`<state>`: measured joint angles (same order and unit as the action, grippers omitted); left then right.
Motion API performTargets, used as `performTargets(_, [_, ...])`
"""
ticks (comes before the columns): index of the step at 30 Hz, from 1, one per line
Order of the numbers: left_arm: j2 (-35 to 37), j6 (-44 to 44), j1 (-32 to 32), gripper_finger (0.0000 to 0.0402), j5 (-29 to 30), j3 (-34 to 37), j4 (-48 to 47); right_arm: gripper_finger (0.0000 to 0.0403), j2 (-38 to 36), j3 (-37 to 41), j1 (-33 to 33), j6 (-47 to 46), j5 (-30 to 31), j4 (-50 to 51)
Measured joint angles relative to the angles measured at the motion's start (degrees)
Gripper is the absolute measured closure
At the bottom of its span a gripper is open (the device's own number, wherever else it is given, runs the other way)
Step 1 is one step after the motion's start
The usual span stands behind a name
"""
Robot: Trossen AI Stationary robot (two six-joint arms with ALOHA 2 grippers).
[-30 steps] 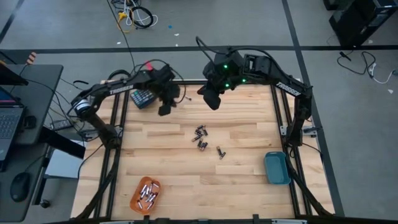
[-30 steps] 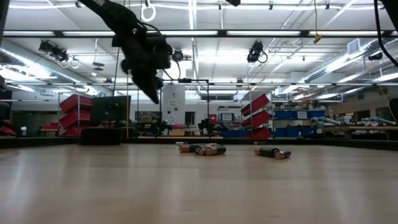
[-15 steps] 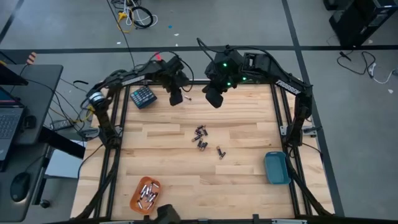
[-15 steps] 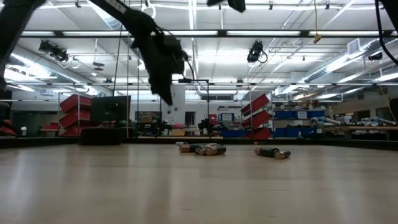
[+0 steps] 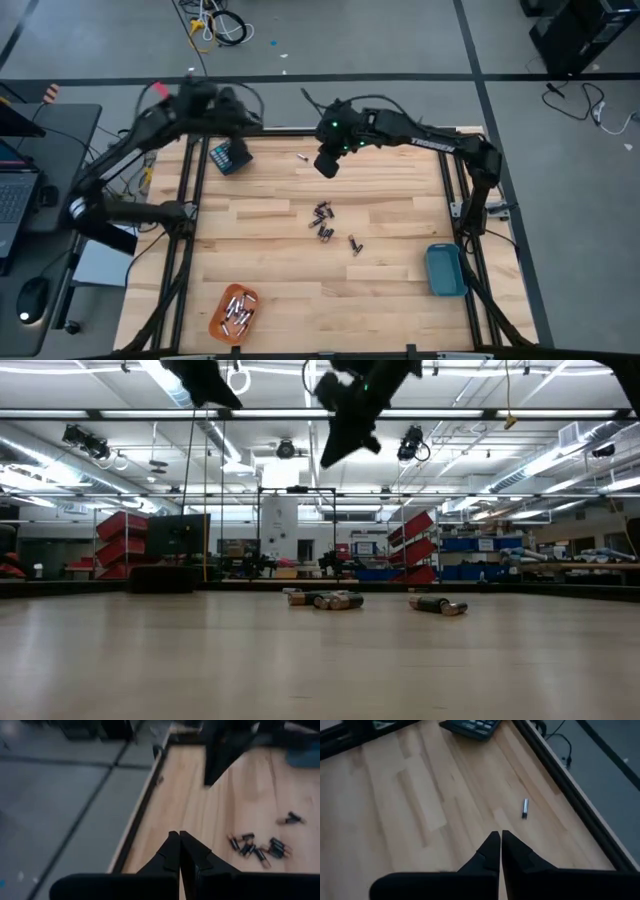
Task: Sort batteries
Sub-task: Put the silver battery into the orange bin
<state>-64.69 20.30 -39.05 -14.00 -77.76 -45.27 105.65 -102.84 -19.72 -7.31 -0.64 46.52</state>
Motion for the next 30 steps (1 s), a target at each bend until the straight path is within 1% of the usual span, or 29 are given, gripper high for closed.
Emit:
performTargets(2, [5.20,-0.52,0.04,0.0401,-0.04,4.07,3.72,0.0398,0.00,4.08,-0.60,-0.18,-0.05,-7.35])
performTargets(4, [10.39,-2.78,0.10,0.0401,-0.54,9.28,10.79,0.0398,0.01,6.89,-1.25,-4.15,-1.30,-16.22])
performTargets(6, [14.81,-5.82,0.56,0.0401,-2.81,14.78,18.64,0.0396,0.10,8.53,-2.36,-6.65,-4.08,-22.20])
performTargets(7, [16.67,-6.90,0.92,0.0401,-4.59,17.48,22.08,0.0395,0.36,8.70,-2.96,-7.02,-5.64,-22.59])
performTargets(9, [20.01,-8.49,1.41,0.0401,-7.32,22.01,28.07,0.0394,1.54,8.70,-4.14,-7.88,-6.88,-21.88])
performTargets(11, [22.92,-8.77,1.54,0.0401,-8.13,25.27,31.20,0.0395,3.68,7.66,-5.24,-10.63,-7.13,-21.64])
performTargets(13, [25.06,-8.79,1.49,0.0401,-7.08,27.45,32.24,0.0396,6.04,5.72,-6.30,-13.22,-8.78,-21.43])
performTargets(16, [27.19,-8.85,1.46,0.0401,-4.38,29.58,31.56,0.0398,10.24,1.89,-7.20,-13.83,-11.54,-20.79])
performTargets(19, [28.46,-8.74,1.49,0.0401,-1.78,31.03,31.48,0.0397,15.09,-1.84,-7.35,-15.51,-11.82,-17.25])
performTargets(21, [28.80,-8.73,1.46,0.0401,-0.47,31.55,31.58,0.0396,18.13,-5.00,-7.35,-18.65,-12.27,-14.27])
performTargets(26, [28.73,-8.15,1.49,0.0401,0.46,31.98,30.52,0.0395,26.54,-14.42,-7.34,-25.15,-12.77,-4.18])
performTargets(30, [28.77,-5.89,1.49,0.0401,0.62,31.98,30.05,0.0398,32.67,-22.31,-8.00,-28.39,-13.89,0.68])
